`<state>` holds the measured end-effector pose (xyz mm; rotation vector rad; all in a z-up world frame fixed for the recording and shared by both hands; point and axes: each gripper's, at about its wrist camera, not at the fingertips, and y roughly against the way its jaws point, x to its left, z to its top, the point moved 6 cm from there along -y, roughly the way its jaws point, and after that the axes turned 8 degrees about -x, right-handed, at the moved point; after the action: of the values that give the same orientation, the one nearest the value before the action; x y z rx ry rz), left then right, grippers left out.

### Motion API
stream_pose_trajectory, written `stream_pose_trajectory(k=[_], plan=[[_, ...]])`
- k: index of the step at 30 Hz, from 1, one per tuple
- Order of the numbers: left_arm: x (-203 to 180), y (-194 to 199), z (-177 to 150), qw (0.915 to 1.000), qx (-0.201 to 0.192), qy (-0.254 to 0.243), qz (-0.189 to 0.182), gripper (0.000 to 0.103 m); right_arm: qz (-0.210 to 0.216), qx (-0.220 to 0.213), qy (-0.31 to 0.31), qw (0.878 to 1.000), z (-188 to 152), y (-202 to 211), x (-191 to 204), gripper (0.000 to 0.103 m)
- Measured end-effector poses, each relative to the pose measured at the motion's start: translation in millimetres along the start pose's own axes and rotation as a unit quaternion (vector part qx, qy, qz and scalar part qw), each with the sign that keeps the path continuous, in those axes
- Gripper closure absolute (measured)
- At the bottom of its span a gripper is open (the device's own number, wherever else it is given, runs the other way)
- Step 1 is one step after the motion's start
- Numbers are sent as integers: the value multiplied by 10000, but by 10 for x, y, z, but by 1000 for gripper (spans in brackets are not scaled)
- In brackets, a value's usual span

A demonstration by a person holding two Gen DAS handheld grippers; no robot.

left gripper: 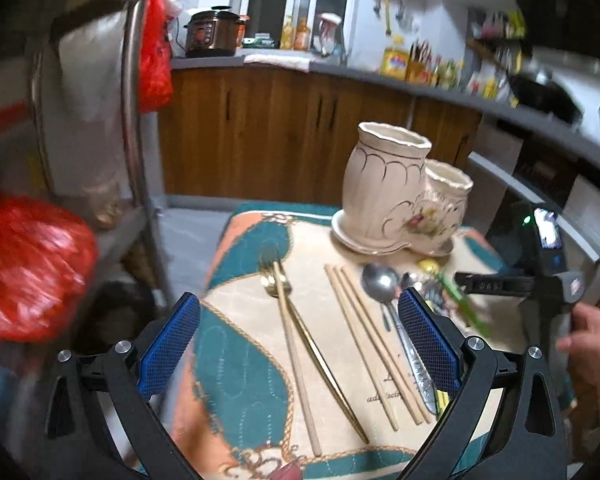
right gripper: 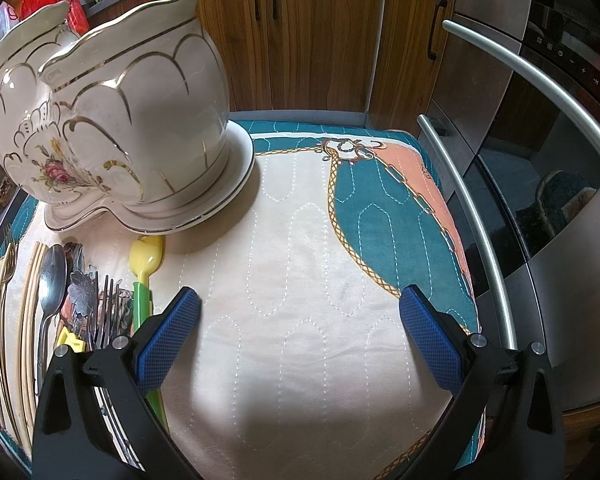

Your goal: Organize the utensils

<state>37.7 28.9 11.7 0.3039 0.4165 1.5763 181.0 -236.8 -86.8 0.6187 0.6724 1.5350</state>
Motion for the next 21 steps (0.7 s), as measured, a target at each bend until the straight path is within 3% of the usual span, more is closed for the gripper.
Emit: stream_pose_trajectory(k=[2, 4, 9, 11, 14, 16, 17, 19, 21], plan=[[-44, -9, 67, 9992, 166, -300, 188, 5, 0, 0, -1, 10000, 0, 0, 0, 4], [-87, -21, 122, 9985, 305, -435, 119, 5, -19, 3, 8, 10000, 3, -2, 6, 4], [-75, -27, 56, 9968, 672, -65, -430, 5, 233, 5, 211, 9995, -90, 177, 2, 5], [-86, -38, 14, 9961, 735, 12, -480, 5, 635, -147, 472, 9968, -170, 381, 91, 5], [-205, -83, -22, 9941, 817, 77, -710, 5, 876, -217, 979, 9911, -246, 512, 275, 6], [-286, -115, -29, 9925, 883, 120, -837, 5, 913, -213, 1269, 9875, -276, 506, 368, 18], [-338, -123, -37, 9919, 921, 88, -875, 5, 861, -135, 1385, 9865, -303, 469, 401, 36], [-411, -116, -46, 9920, 889, -34, -891, 5, 1025, -106, 1328, 9858, -322, 446, 437, 53], [-450, -113, -63, 9926, 866, -175, -837, 5, 1194, -67, 1326, 9839, -356, 481, 484, 83]])
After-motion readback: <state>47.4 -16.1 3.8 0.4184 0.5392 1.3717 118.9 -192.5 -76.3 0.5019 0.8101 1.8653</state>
